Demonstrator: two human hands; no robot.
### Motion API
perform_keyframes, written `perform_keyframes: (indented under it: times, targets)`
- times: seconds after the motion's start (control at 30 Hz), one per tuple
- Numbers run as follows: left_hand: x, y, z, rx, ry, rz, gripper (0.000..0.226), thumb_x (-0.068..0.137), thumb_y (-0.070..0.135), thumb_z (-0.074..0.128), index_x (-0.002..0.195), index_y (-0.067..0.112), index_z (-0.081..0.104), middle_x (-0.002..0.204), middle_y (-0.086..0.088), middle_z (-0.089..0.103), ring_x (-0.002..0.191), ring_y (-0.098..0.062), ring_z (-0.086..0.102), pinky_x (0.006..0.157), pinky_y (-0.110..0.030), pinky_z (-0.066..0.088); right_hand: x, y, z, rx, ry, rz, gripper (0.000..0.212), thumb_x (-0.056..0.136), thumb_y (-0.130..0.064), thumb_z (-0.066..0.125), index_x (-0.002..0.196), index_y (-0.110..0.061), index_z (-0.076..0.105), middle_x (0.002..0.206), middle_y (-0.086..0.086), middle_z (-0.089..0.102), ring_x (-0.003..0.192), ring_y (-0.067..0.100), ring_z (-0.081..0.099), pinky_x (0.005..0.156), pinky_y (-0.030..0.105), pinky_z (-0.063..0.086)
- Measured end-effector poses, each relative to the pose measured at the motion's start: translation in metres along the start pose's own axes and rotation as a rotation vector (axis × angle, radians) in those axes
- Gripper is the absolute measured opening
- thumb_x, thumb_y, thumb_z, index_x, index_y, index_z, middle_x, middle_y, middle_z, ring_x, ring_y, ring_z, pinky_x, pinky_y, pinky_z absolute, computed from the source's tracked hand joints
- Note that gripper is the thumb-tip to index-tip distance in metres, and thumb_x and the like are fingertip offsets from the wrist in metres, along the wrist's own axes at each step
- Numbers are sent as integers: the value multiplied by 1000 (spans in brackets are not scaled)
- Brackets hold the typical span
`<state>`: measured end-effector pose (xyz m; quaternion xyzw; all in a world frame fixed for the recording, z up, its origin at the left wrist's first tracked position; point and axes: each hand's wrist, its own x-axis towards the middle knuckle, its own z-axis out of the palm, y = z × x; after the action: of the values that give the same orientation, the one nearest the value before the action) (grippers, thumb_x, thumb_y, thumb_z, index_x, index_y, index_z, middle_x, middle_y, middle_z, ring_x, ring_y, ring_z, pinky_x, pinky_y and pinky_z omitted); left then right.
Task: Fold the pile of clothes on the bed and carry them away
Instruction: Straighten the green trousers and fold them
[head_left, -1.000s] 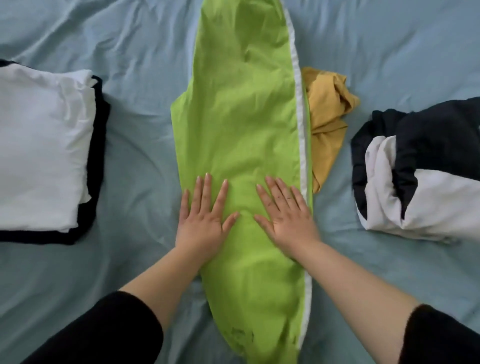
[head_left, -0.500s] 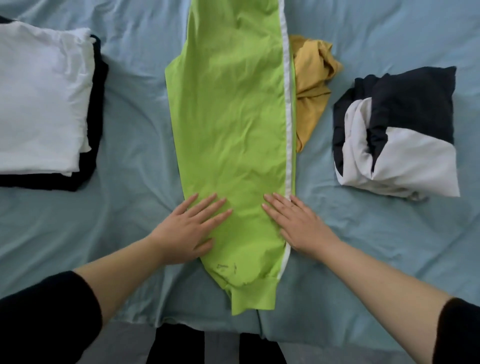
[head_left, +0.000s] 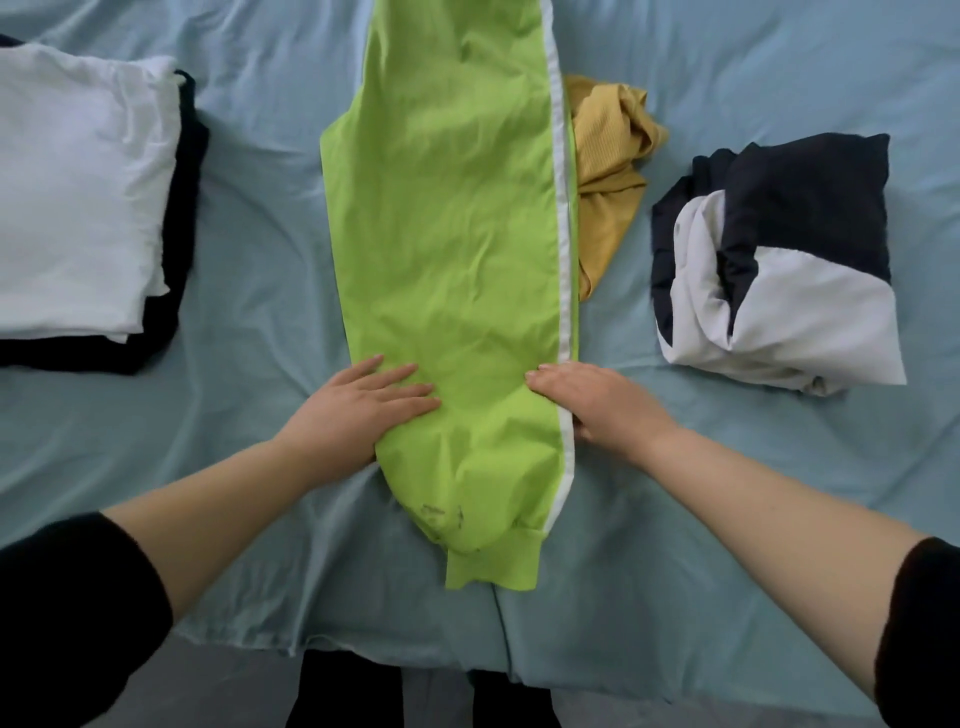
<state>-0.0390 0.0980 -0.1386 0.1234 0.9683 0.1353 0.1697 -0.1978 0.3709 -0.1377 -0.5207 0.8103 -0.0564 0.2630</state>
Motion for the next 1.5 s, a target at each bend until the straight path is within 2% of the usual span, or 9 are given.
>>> perform_keyframes:
  times: [0.1,0.2,0.4,0.5,0.63,0.83,1.17,1.3,1.5]
  targets:
    - [13,-14,-28,-93,128,-29,36,80,27,60,114,21,71,121,-3,68,123,-22,58,115,-47,24,8,-2,-29,199,125,180,25,88,-22,63,112,-13,65,112,17,67,98,32,62,79,37,44]
    - [49,-26,-66,-952,253,-620,43,88,41,43,106,10,66,113,-14,69,95,-25,67,87,-37,53,45,2,-63,540,314,559,20,91,-23,54,77,-10,59,80,15,62,77,23,51,59,34,33]
    - [86,-48,-60,-1225,90,-1145,80,90,69,39,140,7,43,135,-10,54,116,-29,56,93,-36,47,90,21,-73,940,149,922,87,84,-69,49,139,-2,42,139,12,51,123,32,51,100,38,43]
    - [72,-41,-47,-1192,193,-1094,69,87,71,42,123,13,57,111,-5,62,93,-23,60,78,-30,47,78,27,-60,1040,237,934,77,85,-65,52,128,-2,55,129,13,59,115,29,57,93,34,45]
    - [50,-20,-22,-913,359,-862,34,96,37,53,95,4,60,91,-12,65,87,-29,60,77,-36,46,48,11,-34,934,389,741,38,91,-37,61,64,-14,50,59,2,44,61,19,42,53,23,30]
    - [27,2,1,-727,290,-961,33,99,33,47,74,13,42,71,-3,51,75,-29,49,64,-35,34,28,-16,-4,629,398,801,46,95,-31,55,58,-17,31,52,-4,33,53,19,34,51,36,22]
    - [-89,83,51,-838,4,-1070,23,97,31,52,89,10,53,85,-9,62,91,-34,61,74,-38,47,-72,-114,69,696,109,989,26,96,-35,52,84,-13,60,92,17,70,87,36,63,65,36,43]
    - [-91,97,37,-704,252,-948,47,86,21,67,130,21,49,121,-3,59,110,-25,58,93,-41,48,-70,-123,61,605,84,985,32,92,-32,58,118,-14,57,118,12,65,108,31,60,86,37,47]
    - [-3,102,8,-208,154,-568,103,80,63,50,147,42,-25,158,1,-27,144,-23,-29,113,-54,-18,-14,-126,22,90,234,431,65,96,-34,35,153,-30,5,162,-9,-4,148,10,-4,119,43,-5]
